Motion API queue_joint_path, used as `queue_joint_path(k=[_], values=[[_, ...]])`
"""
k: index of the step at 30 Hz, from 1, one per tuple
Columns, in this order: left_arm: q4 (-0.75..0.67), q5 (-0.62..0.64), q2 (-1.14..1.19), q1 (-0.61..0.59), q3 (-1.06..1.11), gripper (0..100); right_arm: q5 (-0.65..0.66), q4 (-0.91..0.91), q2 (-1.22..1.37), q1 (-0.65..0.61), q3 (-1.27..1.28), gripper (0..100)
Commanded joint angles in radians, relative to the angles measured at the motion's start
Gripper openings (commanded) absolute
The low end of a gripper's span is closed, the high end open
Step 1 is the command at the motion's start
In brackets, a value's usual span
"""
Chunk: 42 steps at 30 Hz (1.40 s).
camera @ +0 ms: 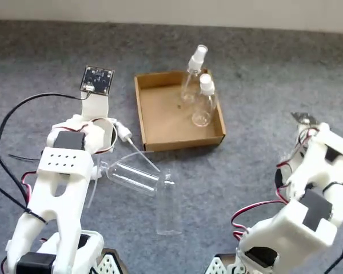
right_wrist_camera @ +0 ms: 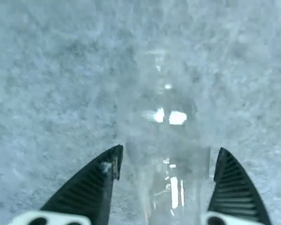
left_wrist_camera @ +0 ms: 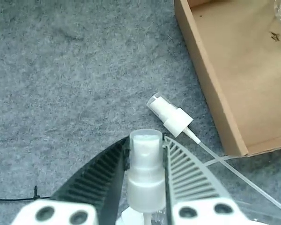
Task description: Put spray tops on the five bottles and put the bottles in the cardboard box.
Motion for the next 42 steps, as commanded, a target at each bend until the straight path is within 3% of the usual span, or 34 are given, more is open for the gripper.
queue_joint_path(k=[1,10,22,34,42], values=[[-0.018,-0.008,-0.018,-0.008,-0.002,0,-0.058,0.067,-0.004,-0.090,-0.130,24.4],[-0.018,-0.008,-0.018,-0.008,-0.002,0,-0.106,0.076,-0.001,-0.170,-0.205,24.4],[-0.018,-0.006,-0.018,-0.008,-0.002,0,-0.021,0.074,0.191,-0.090,-0.216,24.4],[-0.020,-0.005,-0.018,-0.008,-0.002,0,0.127,0.084,0.099,-0.087,-0.208,24.3],[-0.018,-0.003,-0.018,-0.008,-0.002,0,0.137,0.084,0.101,-0.087,-0.206,24.3]])
